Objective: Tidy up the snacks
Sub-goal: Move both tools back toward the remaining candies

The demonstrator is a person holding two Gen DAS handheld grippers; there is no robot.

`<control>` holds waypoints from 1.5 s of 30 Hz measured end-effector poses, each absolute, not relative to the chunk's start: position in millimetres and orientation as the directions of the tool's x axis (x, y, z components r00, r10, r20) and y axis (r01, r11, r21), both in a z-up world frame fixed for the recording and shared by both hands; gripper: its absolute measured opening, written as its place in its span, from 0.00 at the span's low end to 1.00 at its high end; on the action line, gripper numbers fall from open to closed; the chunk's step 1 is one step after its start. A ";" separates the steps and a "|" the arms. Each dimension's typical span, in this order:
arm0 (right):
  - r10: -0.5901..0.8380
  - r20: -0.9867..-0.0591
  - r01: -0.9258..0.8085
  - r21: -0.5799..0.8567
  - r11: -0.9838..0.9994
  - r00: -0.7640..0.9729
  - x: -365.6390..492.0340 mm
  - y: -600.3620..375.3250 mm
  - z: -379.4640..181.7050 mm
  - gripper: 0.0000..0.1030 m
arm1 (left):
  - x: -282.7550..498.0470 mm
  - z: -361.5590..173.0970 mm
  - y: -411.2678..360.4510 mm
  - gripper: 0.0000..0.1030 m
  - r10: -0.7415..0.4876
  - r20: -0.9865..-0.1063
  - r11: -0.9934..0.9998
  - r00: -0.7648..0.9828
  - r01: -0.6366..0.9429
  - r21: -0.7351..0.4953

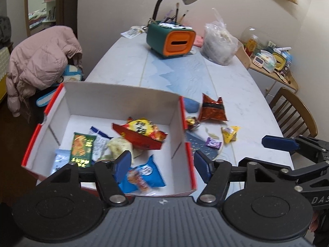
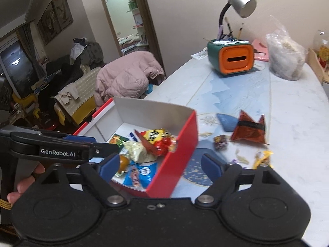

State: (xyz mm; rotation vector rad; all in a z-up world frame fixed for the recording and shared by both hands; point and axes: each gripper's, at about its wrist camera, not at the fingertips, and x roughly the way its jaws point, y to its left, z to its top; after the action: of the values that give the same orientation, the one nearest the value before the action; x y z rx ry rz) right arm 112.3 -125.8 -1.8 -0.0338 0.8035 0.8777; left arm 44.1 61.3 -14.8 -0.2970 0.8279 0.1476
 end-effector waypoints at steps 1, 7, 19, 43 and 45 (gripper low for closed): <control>0.671 -0.637 -0.693 0.285 0.662 0.380 114.0 -131.9 -1.9 0.89 | 46.3 -14.6 55.8 0.67 0.009 -0.742 0.949 0.671 -0.238 -0.204; 0.647 -0.637 -0.667 0.268 0.695 0.419 128.5 -169.7 -3.6 0.99 | 61.1 -16.5 24.2 0.73 -0.020 -0.734 0.950 0.678 -0.217 -0.226; 0.597 -0.680 -0.659 0.219 0.720 0.425 179.1 -233.5 -26.5 0.99 | 111.8 -31.0 -39.8 0.73 -0.006 -0.750 0.946 0.661 -0.239 -0.218; 0.602 -0.775 -0.919 0.077 0.387 0.189 272.1 -223.0 -114.9 0.83 | 224.5 -131.1 -78.7 0.73 -0.002 -0.885 0.967 0.465 -0.224 -0.120; 0.600 -0.782 -0.929 0.076 0.363 0.171 277.3 -217.6 -122.2 0.81 | 230.3 -137.4 -76.0 0.73 -0.001 -0.895 0.968 0.447 -0.224 -0.113</control>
State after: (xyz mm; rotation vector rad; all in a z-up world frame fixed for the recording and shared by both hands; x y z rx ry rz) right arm 277.3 -217.6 -122.2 -0.4772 0.8323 1.1450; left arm 230.3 -76.0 -137.4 -0.2272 1.1015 0.1392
